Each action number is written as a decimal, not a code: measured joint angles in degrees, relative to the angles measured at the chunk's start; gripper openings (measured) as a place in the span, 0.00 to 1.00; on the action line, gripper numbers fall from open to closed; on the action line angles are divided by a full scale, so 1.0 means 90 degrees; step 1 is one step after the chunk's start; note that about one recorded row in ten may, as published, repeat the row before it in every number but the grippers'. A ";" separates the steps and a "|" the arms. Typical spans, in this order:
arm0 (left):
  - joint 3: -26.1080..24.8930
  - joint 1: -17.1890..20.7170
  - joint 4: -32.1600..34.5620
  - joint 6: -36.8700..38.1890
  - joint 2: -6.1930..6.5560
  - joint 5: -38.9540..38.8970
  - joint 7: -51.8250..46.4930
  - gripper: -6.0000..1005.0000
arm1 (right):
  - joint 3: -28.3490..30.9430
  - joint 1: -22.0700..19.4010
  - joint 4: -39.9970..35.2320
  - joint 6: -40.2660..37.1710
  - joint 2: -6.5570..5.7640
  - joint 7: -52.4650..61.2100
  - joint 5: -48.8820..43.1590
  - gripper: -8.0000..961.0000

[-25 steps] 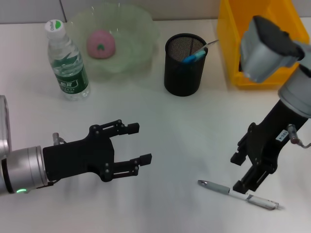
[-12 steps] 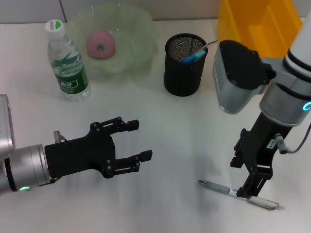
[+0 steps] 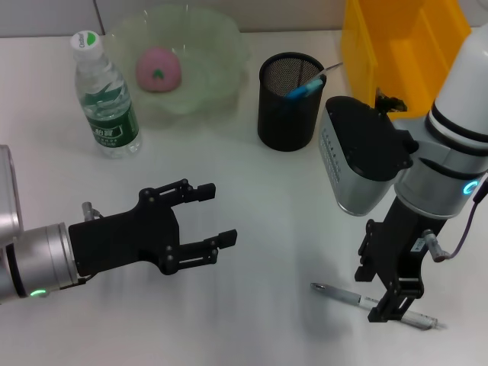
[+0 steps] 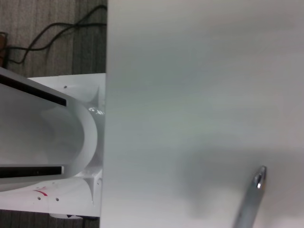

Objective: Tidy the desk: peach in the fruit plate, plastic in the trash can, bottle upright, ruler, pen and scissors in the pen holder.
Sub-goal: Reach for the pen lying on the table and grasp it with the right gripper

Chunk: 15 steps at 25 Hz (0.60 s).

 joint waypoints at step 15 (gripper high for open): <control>0.0000 -0.0001 -0.0010 0.0000 -0.0007 -0.0031 -0.0012 0.77 | -0.0467 -0.0085 -0.0018 0.0364 -0.0001 -0.0107 0.0092 0.62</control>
